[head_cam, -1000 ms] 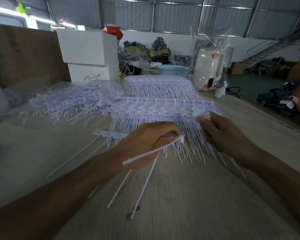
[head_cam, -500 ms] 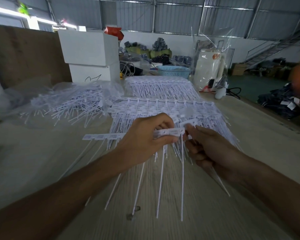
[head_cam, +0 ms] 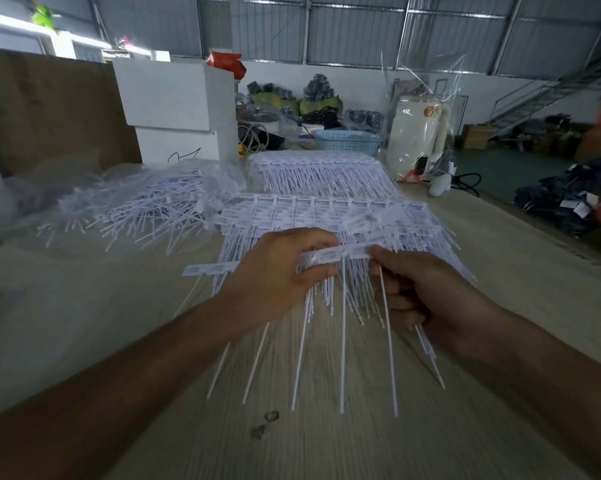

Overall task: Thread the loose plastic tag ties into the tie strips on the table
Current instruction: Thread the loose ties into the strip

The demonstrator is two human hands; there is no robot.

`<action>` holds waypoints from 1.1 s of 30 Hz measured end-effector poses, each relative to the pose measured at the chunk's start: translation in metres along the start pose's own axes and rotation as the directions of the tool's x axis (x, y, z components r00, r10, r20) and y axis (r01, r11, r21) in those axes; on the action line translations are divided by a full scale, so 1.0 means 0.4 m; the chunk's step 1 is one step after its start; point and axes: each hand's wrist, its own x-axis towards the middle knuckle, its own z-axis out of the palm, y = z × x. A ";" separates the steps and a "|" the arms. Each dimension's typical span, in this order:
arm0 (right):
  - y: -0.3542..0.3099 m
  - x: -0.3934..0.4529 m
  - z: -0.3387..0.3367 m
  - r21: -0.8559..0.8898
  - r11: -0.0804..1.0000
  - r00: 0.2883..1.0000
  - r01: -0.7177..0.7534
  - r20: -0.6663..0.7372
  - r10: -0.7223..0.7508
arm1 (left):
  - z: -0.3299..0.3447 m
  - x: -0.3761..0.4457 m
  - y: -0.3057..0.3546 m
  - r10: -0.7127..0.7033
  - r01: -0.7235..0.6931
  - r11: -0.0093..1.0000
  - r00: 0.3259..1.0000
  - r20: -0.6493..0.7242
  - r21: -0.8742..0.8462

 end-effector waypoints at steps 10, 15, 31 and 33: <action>-0.002 -0.014 0.015 -0.147 0.988 0.998 0.050 -0.028 -0.055 | 0.001 -0.001 -0.002 0.093 -0.094 0.991 0.996 0.017 0.100; -0.003 -0.017 0.018 -0.219 0.962 0.986 0.161 0.000 -0.165 | -0.002 0.009 0.005 0.008 -0.004 0.991 0.999 0.033 -0.130; 0.010 0.002 0.010 -0.259 0.962 0.993 0.084 -0.053 -0.101 | -0.014 0.003 0.005 0.021 -0.005 0.985 0.995 0.093 -0.173; 0.015 0.003 0.008 -0.231 0.970 0.995 0.070 -0.051 -0.084 | -0.011 0.003 0.009 0.073 -0.067 0.995 0.995 0.075 -0.079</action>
